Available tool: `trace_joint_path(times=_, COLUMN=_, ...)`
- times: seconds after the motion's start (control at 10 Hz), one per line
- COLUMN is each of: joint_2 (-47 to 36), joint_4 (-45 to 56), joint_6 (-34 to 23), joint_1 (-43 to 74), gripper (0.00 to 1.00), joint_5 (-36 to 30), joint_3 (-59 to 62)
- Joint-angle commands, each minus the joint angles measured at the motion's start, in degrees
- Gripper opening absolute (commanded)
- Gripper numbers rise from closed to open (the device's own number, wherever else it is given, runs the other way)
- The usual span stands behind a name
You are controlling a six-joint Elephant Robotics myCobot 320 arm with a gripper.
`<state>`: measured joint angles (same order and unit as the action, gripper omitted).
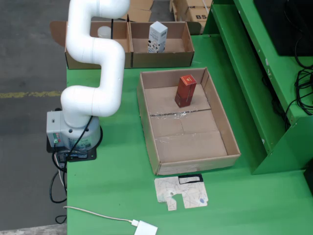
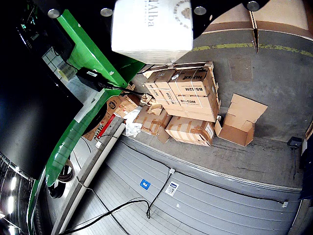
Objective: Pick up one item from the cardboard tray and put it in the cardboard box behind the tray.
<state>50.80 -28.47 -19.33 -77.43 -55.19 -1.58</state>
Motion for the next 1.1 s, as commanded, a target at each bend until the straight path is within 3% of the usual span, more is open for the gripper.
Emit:
trace_joint_path(times=0.0, joint_2=0.2, joint_4=-0.9, joint_6=0.0, joint_1=0.1, gripper=0.00, joint_5=0.6, joint_3=1.6)
trace_joint_path(times=1.0, joint_2=4.9, joint_4=-0.9, joint_6=0.0, joint_1=0.5, gripper=0.00, joint_5=0.6, joint_3=1.6)
